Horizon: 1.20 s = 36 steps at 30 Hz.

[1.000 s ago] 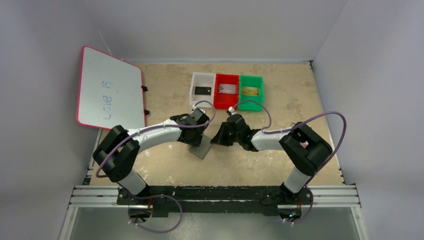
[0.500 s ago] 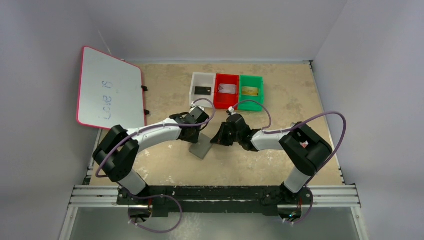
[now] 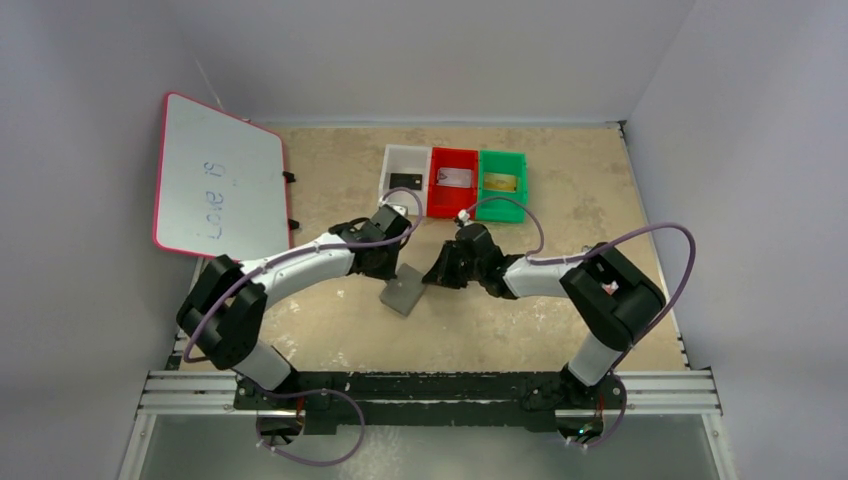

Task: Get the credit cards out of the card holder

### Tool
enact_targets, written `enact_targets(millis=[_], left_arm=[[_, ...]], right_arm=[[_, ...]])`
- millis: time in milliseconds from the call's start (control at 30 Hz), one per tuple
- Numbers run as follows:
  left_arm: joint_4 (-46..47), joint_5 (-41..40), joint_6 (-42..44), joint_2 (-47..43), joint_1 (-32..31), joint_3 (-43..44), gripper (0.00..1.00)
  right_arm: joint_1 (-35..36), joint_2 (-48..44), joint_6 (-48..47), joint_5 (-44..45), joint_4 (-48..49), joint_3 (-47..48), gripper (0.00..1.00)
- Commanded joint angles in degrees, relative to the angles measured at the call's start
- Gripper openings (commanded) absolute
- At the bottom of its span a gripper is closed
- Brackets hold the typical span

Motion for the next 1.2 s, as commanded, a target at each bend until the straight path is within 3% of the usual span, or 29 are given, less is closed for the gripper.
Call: enact_targets(millis=[0, 200, 367, 500, 700, 933, 1167], left_arm=[[0.63, 2.41, -1.42, -6.97, 0.34, 4.14, 0.0], [1.82, 5.46, -4.27, -12.85, 0.3, 3.9, 0.0], [4.07, 9.55, -7.26, -14.72, -0.21, 3.41, 0.0], [5.61, 10.03, -8.79, -14.5, -1.69, 2.18, 0.0], [3.54, 2.89, -10.05, -16.03, -1.77, 0.11, 0.0], [3.1, -9.96, -18.15, -19.36, -1.39, -8.25, 0.0], [2.65, -12.66, -20.16, -19.09, 0.41, -12.19, 0.0]], right_arm=[[-3.43, -1.89, -2.48, -2.97, -2.27, 3.78, 0.16], [-7.61, -7.86, -3.0, -4.49, -2.86, 3.4, 0.46], [-8.6, -12.38, -2.9, 1.02, -7.86, 3.14, 0.58], [-8.8, -15.09, -2.4, 2.14, -5.82, 0.74, 0.63], [-8.8, -13.67, -1.81, -4.2, 0.24, -2.04, 0.66], [-8.8, -6.82, -0.54, -14.06, 9.2, -1.75, 0.5], [-8.71, -2.71, -1.57, -17.45, 10.03, 0.46, 0.47]])
